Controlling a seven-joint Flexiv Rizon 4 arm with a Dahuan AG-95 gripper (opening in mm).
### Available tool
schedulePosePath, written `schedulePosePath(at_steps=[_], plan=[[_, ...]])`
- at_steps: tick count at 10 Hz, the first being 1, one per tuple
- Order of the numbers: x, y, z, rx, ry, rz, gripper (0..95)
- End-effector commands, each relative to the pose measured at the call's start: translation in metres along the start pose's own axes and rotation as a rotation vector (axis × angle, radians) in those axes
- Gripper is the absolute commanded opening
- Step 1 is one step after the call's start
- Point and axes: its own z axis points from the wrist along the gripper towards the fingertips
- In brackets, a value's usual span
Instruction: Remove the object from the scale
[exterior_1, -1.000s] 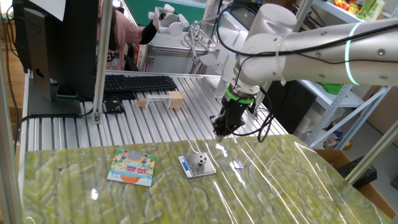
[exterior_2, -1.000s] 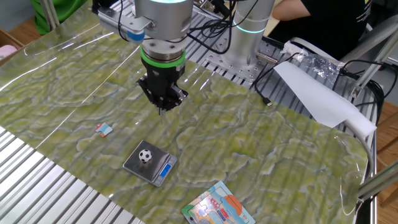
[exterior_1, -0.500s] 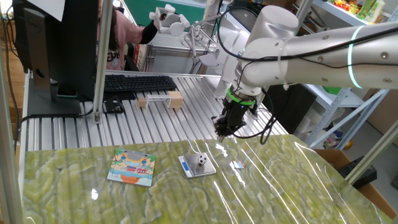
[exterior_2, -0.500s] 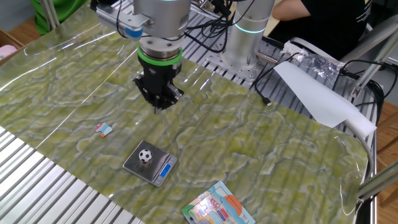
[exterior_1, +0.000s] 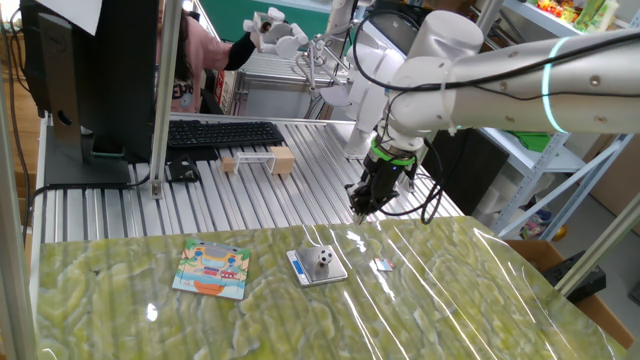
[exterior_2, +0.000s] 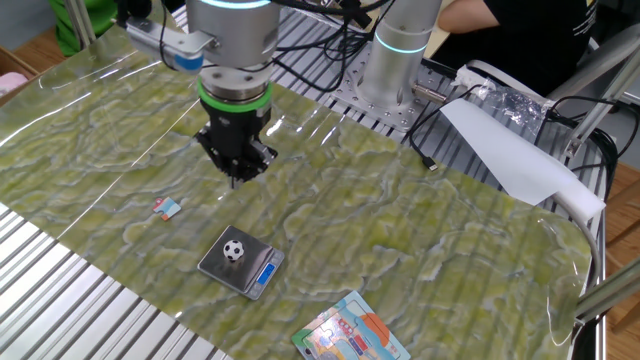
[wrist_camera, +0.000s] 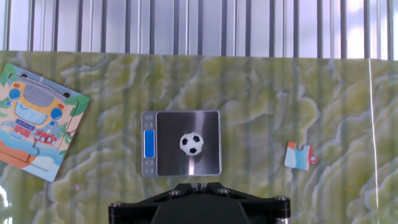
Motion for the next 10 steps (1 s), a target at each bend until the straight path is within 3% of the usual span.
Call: schedulePosePath(at_steps=[1, 10], plan=[[-0.003, -0.001, 0.004, -0.001, 0.000, 0.001, 0.0], [-0.010, 0.001, 0.034, -0.008, -0.004, 0.007, 0.0]])
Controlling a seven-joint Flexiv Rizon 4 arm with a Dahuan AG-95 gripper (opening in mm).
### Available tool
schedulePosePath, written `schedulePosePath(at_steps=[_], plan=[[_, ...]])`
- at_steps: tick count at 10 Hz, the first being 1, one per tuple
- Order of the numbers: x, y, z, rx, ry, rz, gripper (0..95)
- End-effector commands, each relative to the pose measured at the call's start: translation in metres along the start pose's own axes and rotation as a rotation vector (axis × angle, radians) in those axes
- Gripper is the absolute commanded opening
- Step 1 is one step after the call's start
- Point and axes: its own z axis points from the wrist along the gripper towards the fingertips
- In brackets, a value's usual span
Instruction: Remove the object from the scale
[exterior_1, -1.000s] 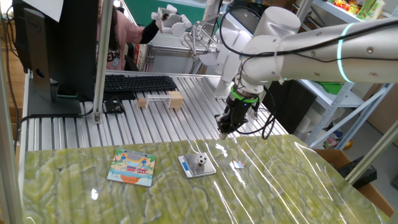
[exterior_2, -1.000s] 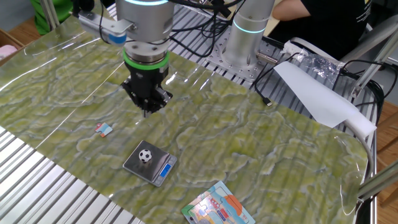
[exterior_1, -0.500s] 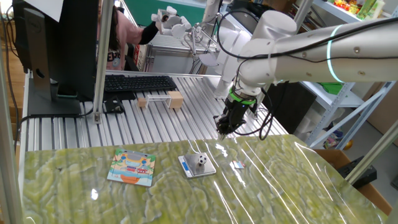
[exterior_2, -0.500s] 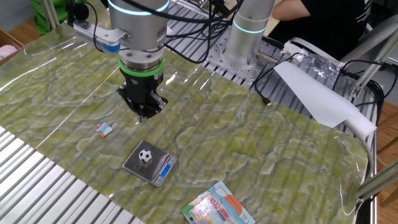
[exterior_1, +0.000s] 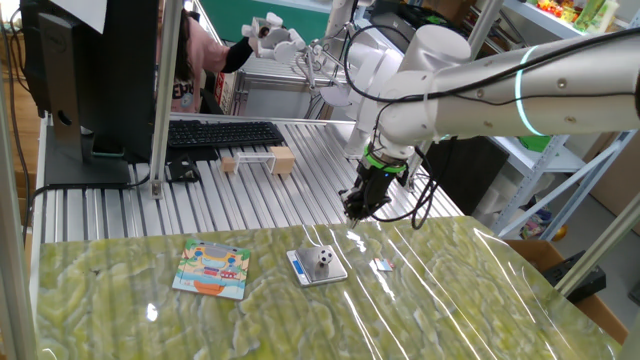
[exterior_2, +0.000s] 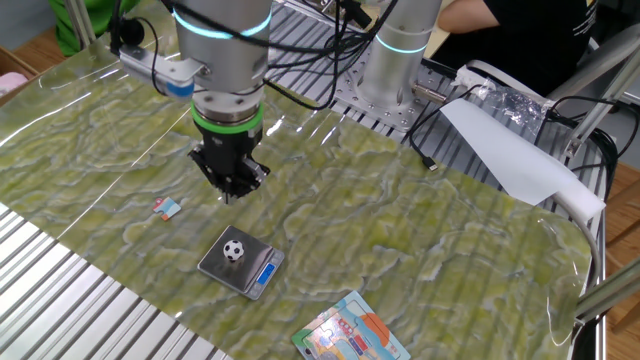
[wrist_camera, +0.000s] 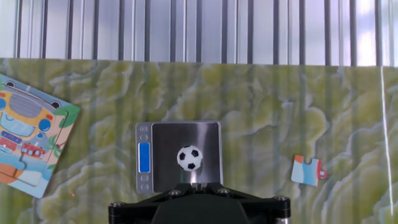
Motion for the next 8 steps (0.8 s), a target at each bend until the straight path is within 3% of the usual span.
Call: schedulePosePath(at_steps=[1, 8], plan=[[-0.001, 0.000, 0.006, 0.003, -0.005, 0.003, 0.0], [-0.012, -0.001, 0.025, -0.005, -0.005, -0.005, 0.0]])
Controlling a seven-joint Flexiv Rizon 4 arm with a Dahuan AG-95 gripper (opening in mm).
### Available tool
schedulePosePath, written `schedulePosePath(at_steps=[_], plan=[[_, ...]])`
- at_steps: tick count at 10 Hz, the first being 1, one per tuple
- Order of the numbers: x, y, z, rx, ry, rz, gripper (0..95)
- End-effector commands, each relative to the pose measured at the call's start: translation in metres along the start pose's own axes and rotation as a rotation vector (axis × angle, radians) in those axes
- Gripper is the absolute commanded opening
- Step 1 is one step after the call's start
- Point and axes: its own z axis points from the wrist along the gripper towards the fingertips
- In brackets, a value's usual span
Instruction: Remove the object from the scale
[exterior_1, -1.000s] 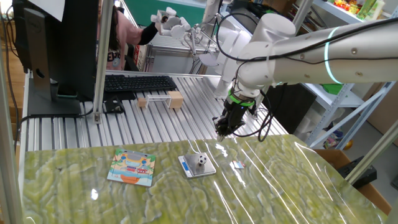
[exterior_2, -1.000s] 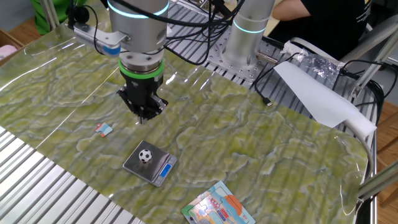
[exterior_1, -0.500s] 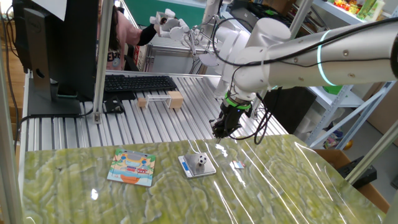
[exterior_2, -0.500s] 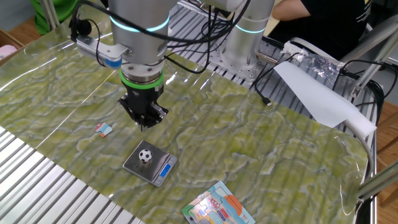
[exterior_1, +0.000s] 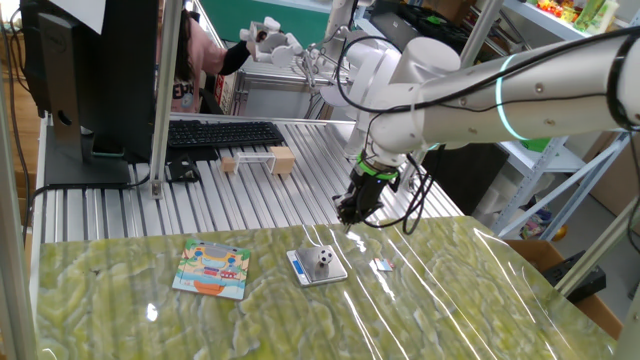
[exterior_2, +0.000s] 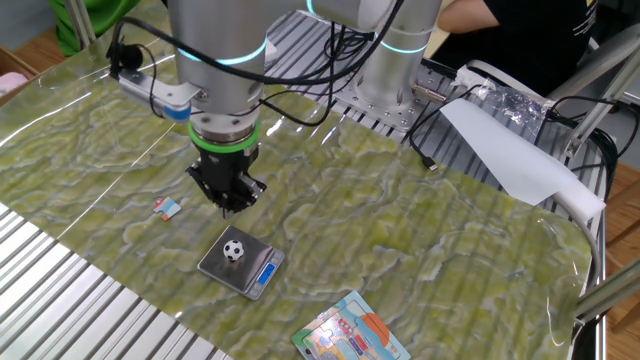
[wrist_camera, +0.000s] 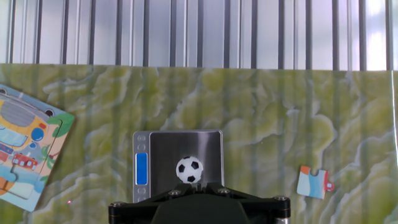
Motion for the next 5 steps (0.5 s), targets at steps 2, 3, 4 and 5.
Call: schedulePosePath(at_steps=[2, 3, 4, 5], plan=[[-0.001, 0.001, 0.006, -0.003, 0.000, -0.001, 0.0], [-0.001, 0.001, 0.007, -0.004, 0.000, 0.000, 0.0], [-0.001, 0.002, 0.010, -0.008, 0.000, 0.001, 0.0], [-0.001, 0.003, 0.013, -0.010, -0.001, 0.002, 0.0]])
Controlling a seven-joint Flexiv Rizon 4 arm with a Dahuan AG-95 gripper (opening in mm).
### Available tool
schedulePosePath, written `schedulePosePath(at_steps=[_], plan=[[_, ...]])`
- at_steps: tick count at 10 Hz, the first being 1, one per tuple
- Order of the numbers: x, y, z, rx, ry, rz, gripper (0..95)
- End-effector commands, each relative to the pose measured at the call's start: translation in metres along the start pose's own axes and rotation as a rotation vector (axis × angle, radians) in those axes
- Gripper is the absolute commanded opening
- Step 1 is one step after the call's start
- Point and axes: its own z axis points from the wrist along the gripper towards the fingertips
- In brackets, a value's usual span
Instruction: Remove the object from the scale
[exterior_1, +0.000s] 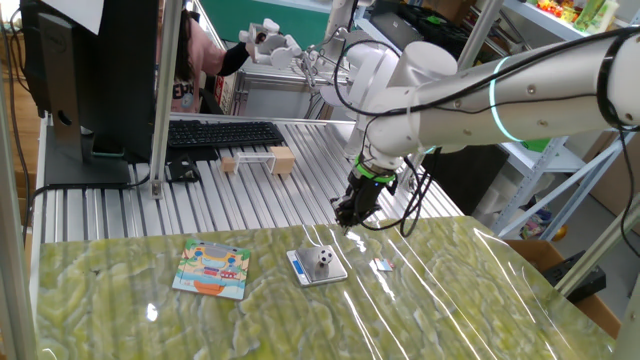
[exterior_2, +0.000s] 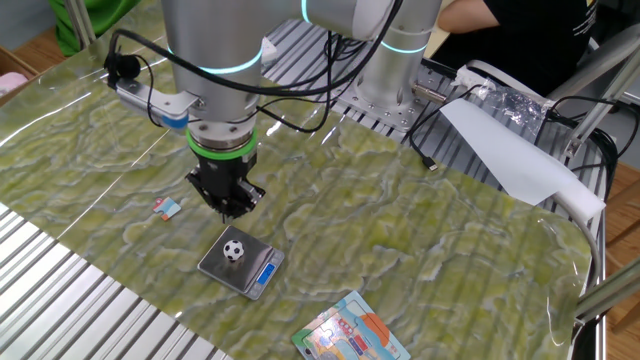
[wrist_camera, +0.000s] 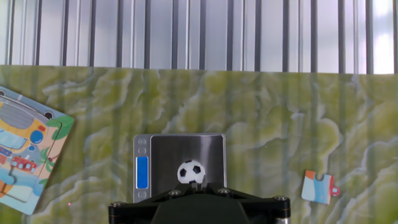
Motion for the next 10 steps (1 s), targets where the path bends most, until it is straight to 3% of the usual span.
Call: schedulePosePath(at_steps=[1, 10], plan=[[-0.002, 0.001, 0.005, -0.005, -0.003, -0.001, 0.0], [-0.003, 0.007, 0.019, -0.005, -0.003, 0.006, 0.0]])
